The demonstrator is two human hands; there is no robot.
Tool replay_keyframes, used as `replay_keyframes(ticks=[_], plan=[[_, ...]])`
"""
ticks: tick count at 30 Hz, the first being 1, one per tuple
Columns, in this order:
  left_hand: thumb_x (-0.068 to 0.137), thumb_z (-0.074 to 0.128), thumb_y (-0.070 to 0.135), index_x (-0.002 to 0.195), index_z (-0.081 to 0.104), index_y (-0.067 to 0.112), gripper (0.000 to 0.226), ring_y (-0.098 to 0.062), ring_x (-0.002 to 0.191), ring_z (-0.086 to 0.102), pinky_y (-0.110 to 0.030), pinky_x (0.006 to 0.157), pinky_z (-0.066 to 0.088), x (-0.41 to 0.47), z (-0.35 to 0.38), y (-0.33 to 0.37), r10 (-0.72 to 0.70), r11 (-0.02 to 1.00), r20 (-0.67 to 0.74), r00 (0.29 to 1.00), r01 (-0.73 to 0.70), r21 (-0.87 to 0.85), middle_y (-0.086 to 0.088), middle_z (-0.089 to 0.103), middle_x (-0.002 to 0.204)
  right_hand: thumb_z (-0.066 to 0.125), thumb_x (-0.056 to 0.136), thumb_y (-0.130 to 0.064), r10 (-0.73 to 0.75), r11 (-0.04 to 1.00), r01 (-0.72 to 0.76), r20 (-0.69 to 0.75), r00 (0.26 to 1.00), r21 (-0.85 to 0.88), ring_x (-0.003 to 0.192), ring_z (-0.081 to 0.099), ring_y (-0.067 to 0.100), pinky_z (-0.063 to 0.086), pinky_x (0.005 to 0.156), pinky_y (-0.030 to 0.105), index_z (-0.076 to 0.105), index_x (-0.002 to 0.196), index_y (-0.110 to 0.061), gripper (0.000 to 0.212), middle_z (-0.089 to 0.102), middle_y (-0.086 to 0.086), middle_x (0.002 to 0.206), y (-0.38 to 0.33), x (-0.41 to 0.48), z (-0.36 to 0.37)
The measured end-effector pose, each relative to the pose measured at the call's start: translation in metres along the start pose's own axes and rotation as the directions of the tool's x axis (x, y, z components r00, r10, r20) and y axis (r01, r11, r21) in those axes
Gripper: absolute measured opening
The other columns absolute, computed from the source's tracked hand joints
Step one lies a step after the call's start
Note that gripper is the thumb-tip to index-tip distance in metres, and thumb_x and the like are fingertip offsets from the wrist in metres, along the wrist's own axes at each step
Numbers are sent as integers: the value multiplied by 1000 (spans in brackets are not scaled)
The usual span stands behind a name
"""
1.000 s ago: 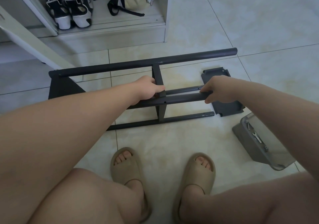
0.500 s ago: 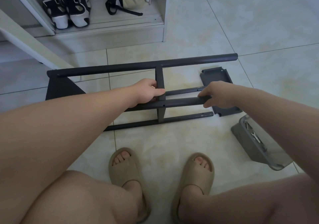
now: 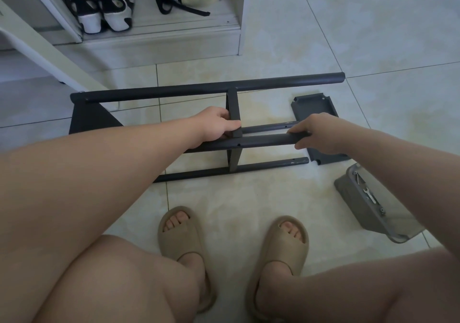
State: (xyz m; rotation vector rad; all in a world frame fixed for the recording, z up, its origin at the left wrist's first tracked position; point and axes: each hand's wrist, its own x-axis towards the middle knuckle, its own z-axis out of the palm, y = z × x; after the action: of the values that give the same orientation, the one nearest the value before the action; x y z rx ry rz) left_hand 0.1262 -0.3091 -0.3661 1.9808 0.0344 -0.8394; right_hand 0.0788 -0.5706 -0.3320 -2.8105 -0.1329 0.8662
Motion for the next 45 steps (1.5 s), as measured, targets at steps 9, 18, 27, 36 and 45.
replay_keyframes(ticks=[9, 18, 27, 36, 45], plan=[[96, 65, 36, 99, 68, 26, 11, -16, 87, 67, -30, 86, 51, 7, -27, -5, 18, 998, -92, 996, -12, 61, 1, 72, 104, 59, 101, -24, -74, 997, 70, -192, 979, -27, 87, 61, 29, 50, 78, 41, 66, 122, -20, 22, 69, 9, 93, -18, 16, 7], [96, 64, 38, 110, 68, 15, 27, -30, 104, 67, -47, 102, 50, 9, -29, 0, 5, 991, -160, 987, 17, 131, -7, 71, 111, 56, 103, -22, -46, 992, 21, -202, 978, -123, 88, 51, 28, 37, 103, 51, 64, 119, -19, 19, 65, 8, 92, -28, 28, 1], [96, 65, 35, 100, 68, 16, 20, -32, 102, 68, -45, 100, 51, 26, -35, 0, 25, 998, -171, 985, -15, 58, -9, 73, 108, 61, 99, -23, -5, 983, -28, -181, 983, -182, 87, 60, 31, 49, 70, 39, 67, 102, -19, 8, 60, 7, 89, -31, 42, -17], [97, 64, 33, 90, 69, 22, 14, -15, 81, 65, -30, 83, 51, 48, -51, 7, 75, 994, -166, 983, -60, 91, 4, 72, 90, 53, 104, -25, -49, 966, -26, -280, 959, -257, 80, 52, 27, 37, 65, 36, 61, 108, -18, 12, 52, 3, 76, -28, 57, -14], [98, 62, 33, 96, 70, 17, 18, -21, 89, 65, -37, 95, 50, 39, -46, 7, 36, 992, -189, 981, -12, 126, -2, 72, 95, 51, 105, -25, -61, 973, 5, -234, 970, -231, 85, 52, 24, 43, 82, 41, 59, 116, -20, 14, 58, 2, 90, -28, 56, -11]])
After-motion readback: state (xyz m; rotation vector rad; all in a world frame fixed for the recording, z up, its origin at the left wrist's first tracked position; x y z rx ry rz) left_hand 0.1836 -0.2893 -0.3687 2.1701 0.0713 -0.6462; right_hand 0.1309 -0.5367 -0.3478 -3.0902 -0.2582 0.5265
